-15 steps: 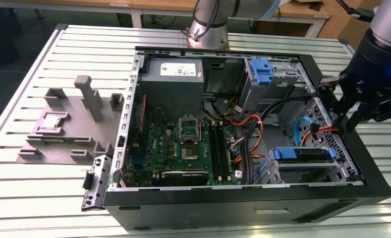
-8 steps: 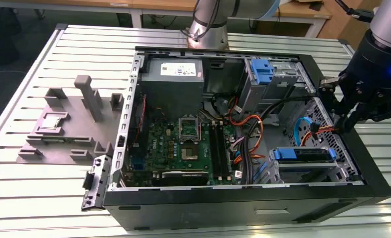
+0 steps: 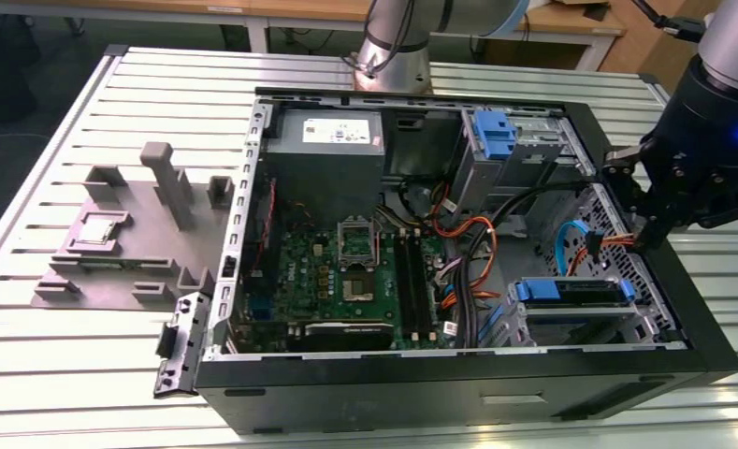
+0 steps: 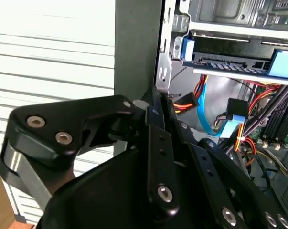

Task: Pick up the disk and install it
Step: 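Insert the first disk wire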

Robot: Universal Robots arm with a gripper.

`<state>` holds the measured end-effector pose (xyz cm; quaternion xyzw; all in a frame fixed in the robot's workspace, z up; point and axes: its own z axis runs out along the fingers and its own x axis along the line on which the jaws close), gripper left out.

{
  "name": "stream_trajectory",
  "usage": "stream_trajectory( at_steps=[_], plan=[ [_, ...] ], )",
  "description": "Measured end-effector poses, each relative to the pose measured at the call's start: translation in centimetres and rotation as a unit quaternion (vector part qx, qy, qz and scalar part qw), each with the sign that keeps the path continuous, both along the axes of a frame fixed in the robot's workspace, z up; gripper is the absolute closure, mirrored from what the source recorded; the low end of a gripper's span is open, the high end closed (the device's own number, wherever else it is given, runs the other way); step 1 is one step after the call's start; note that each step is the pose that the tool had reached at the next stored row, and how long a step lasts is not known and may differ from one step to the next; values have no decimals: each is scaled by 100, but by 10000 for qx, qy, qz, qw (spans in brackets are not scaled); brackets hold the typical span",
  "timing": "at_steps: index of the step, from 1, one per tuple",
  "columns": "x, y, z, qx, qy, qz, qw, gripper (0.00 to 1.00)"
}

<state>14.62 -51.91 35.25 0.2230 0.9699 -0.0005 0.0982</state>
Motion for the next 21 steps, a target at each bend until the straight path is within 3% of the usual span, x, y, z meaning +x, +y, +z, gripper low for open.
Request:
stream_trajectory(
  at_steps=[1, 3, 4, 6, 9, 10, 12, 21],
  plan=[
    [0, 0, 9, -1, -1, 0, 10000, 84],
    [-3, 0, -3, -1, -52, -1, 10000, 76],
    [-13, 0, -15, -1, -168, 1, 9999, 76],
    [-18, 0, -20, -1, -211, 2, 9998, 76],
    [-32, 0, -29, -2, -234, 2, 9997, 76],
    [-116, -2, -55, -2, -267, 3, 9996, 76],
    [-115, -1, -43, -5, -268, 2, 9996, 83],
    [-114, -2, 1, -2, -268, 2, 9996, 83]
  ],
)
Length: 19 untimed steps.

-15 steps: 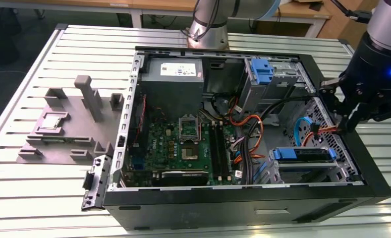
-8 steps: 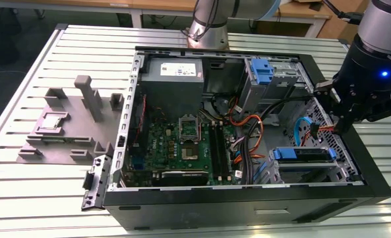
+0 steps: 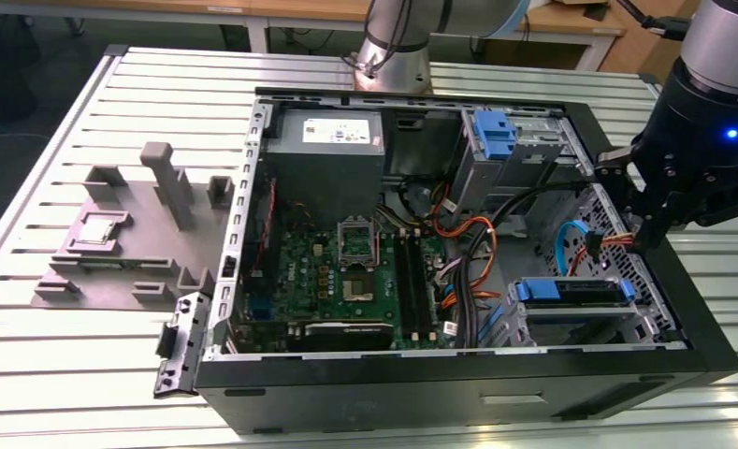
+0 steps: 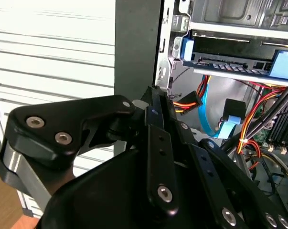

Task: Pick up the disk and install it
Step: 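Insert the first disk wire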

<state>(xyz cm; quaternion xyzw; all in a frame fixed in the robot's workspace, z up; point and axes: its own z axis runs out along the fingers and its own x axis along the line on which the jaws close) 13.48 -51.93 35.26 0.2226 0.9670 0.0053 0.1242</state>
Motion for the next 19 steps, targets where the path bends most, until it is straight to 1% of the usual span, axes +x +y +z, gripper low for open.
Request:
stream_trajectory(
  at_steps=[4, 6, 8, 10, 11, 19],
  plan=[
    [0, 0, 2, -1, 0, -3, 10000, 83],
    [2, 0, 2, -3, 0, -63, 10000, 83],
    [1, 0, 2, -4, 0, -226, 9997, 83],
    [2, 0, 1, -4, 0, -409, 9992, 83],
    [1, 0, 0, -3, 0, -670, 9978, 83],
    [-15, 0, 0, -4, 0, -686, 9976, 83]
  ],
)
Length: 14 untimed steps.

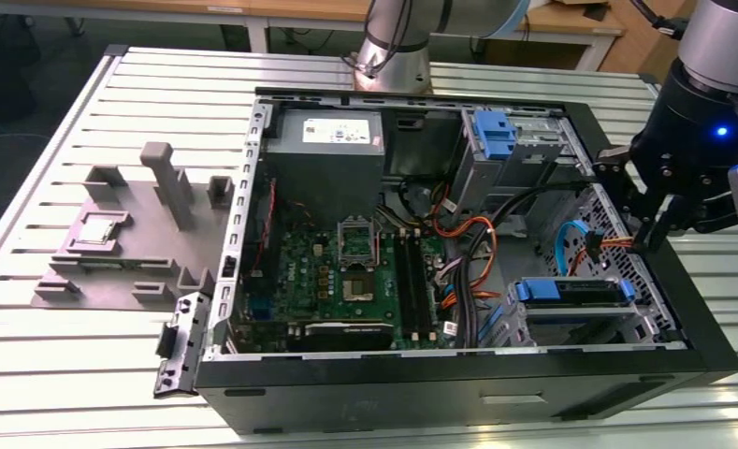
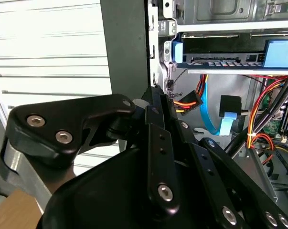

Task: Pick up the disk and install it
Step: 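Insert the first disk wire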

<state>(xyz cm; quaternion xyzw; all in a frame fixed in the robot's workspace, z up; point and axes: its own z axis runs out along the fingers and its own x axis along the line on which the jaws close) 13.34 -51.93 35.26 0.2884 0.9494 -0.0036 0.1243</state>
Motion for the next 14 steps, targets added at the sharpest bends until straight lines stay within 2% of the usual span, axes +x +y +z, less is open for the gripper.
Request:
stream_trajectory(
  at_steps=[3, 4, 5, 6, 10, 14],
  plan=[
    [-1, 0, 0, 0, 0, 0, 10000, 83],
    [-1, 1, 0, 0, 1, -71, 10000, 83],
    [-1, 3, -1, 0, 0, -341, 9994, 83],
    [0, 4, -1, 1, 0, -413, 9991, 83],
    [-1, 3, 0, -1, 0, -456, 9990, 83],
    [0, 5, -1, 0, 0, -815, 9967, 83]
  ],
)
